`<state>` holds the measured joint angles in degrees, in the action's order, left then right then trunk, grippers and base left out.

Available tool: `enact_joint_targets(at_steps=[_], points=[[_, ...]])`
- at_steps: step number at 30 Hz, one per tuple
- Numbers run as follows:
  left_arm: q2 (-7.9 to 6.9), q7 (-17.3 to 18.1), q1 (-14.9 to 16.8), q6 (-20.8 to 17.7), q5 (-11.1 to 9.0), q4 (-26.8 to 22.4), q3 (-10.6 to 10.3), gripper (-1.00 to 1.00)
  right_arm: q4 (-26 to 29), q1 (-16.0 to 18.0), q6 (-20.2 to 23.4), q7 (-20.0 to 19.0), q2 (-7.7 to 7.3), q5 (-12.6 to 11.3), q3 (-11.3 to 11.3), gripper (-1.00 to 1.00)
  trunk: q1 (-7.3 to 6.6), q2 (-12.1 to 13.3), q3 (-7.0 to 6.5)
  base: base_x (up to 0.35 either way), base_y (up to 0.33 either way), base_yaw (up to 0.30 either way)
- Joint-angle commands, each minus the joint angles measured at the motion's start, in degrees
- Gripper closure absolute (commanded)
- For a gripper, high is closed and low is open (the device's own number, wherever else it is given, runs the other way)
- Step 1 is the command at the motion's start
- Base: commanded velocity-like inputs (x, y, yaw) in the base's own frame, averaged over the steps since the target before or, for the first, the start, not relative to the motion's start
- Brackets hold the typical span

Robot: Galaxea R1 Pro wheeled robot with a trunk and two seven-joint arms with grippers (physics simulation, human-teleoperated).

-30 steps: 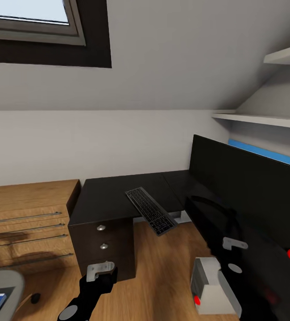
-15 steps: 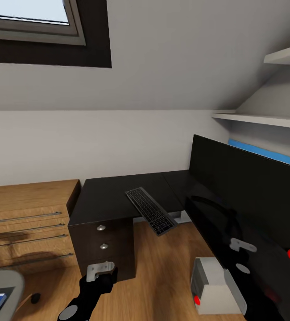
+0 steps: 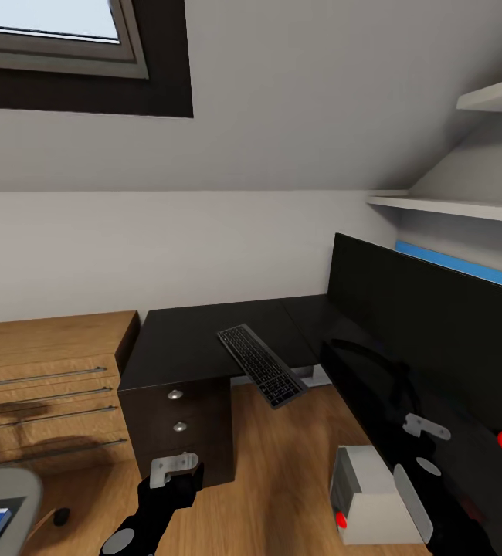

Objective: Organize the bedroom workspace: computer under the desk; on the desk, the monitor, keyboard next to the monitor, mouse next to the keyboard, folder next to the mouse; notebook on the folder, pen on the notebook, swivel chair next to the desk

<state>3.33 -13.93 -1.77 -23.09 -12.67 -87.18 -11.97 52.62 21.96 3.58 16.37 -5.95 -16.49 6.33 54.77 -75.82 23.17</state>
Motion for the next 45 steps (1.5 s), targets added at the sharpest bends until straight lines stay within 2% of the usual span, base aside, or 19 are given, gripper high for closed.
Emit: enact_joint_targets(at_steps=[1,20,40,45], points=[[-0.02,-0.48,0.01,-0.19,-0.61,-0.1,-0.07,-1.0,0.11,0.01,0.28,0.21,-0.02,-0.38,-0.04,-1.0,0.0,-0.04,0.05,0.0,0.0,0.0],[0.16,-0.48,0.01,-0.13,-0.69,-0.55,-0.15,-1.0,0.11,0.01,0.29,0.15,-0.01,-0.48,0.0,-1.0,0.0,-0.04,0.05,0.0,0.0,0.0],[0.19,-0.57,0.01,-0.12,-0.69,-1.06,-0.13,-1.0,0.11,0.01,0.29,0.24,-0.02,-0.39,0.0,-1.0,4.4,-8.06,3.64,0.0,0.0,0.0],[0.19,-0.57,0.01,-0.12,-0.69,-1.06,-0.11,-1.0,0.11,0.01,0.29,0.24,0.0,-0.39,0.0,-1.0,4.4,-8.06,3.64,0.0,0.0,0.0]])
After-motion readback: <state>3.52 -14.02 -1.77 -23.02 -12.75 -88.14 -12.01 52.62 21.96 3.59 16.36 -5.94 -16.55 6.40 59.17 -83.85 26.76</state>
